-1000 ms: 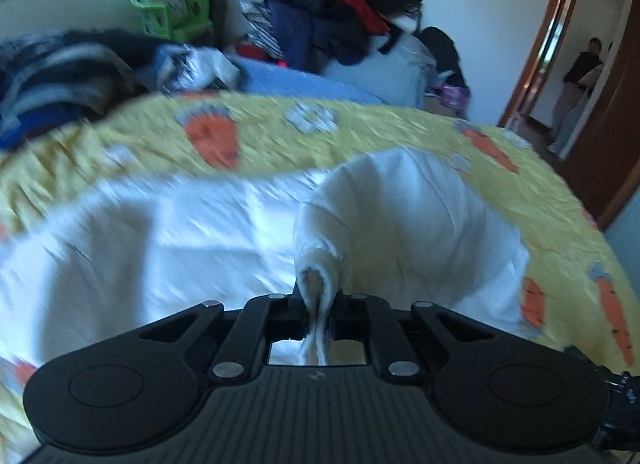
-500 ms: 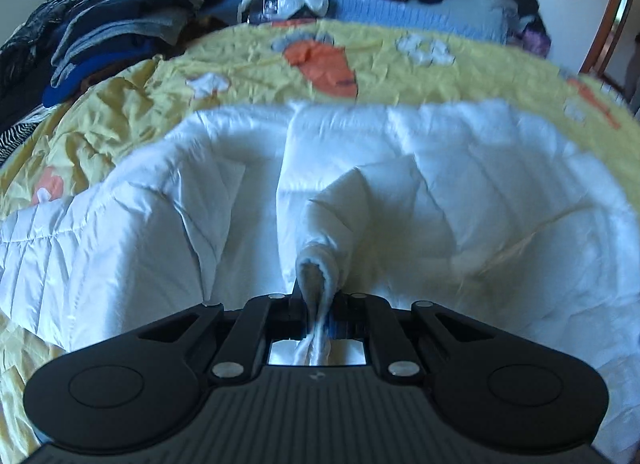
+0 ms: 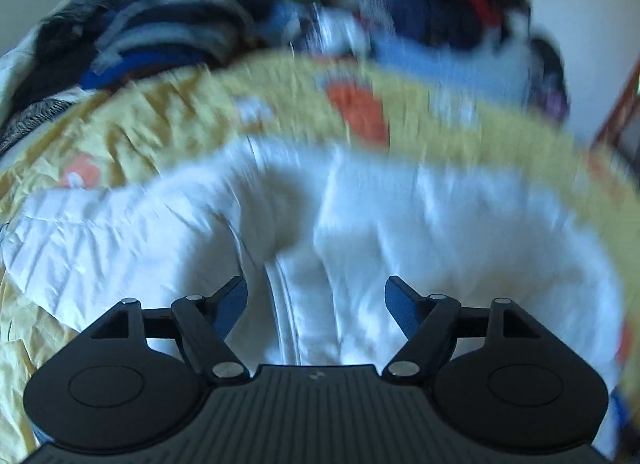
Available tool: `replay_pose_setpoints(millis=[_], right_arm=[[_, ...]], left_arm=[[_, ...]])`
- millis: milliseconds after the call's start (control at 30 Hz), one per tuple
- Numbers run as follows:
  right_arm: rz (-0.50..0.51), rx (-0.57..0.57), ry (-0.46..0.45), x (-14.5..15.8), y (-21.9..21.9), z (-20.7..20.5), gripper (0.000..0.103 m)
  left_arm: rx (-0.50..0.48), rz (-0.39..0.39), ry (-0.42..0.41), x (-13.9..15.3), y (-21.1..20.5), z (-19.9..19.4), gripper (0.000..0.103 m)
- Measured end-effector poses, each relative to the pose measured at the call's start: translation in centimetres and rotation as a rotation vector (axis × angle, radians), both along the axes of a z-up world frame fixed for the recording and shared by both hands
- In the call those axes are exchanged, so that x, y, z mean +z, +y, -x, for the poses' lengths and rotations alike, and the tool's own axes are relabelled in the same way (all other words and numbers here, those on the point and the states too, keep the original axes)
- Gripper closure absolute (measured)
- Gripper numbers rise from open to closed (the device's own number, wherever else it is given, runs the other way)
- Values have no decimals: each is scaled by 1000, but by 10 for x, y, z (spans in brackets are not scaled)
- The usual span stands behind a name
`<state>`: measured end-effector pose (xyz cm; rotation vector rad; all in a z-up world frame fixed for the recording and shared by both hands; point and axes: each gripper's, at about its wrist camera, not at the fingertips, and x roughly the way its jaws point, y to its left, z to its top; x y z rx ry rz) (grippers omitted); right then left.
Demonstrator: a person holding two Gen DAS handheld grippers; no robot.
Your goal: Fold small clothes
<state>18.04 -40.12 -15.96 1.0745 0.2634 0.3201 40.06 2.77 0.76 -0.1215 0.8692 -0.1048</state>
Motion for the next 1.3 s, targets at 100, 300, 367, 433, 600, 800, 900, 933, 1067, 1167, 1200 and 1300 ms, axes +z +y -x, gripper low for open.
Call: replay_pose_setpoints(millis=[100,300,367,433,600,800,900,933,1067,1167,1200,1300], right_arm=[[1,1,0,0,0,0,14],[-8,1,-4,-1,-1,0,14],[-10,1,-5,0,-1,1,14],[-8,2,-5,-1,-1,0,14],[-3,-25,48,6,-4,1,17],[160,38,-8,80,12,-43,5],[235,124,27,103,30,-95,4],[257,132,54,105,34,-112,4],[459,91,286,84,40,-169,7],[492,93,359,51,30,-177,14],[474,91,315,46,26,-172,14],[431,94,287,41,20,-170,14]], left_arm=[[1,48,-94,20,-1,9,27],[-84,59,-86,-11,-41,6,27],[-88,51,-40,-33,-50,-1,27],[-78,30,13,-59,-54,-8,27],[-106,-32,-69,-99,-55,-1,14],[-113,-49,-187,-109,-57,13,13],[-111,-40,-211,-111,-55,17,12],[-112,-36,-212,-111,-55,17,12],[-115,-12,-220,-112,-51,18,12],[-120,7,-218,-113,-48,16,10],[-121,13,-218,-113,-48,15,9],[-125,30,-215,-114,-46,12,6]])
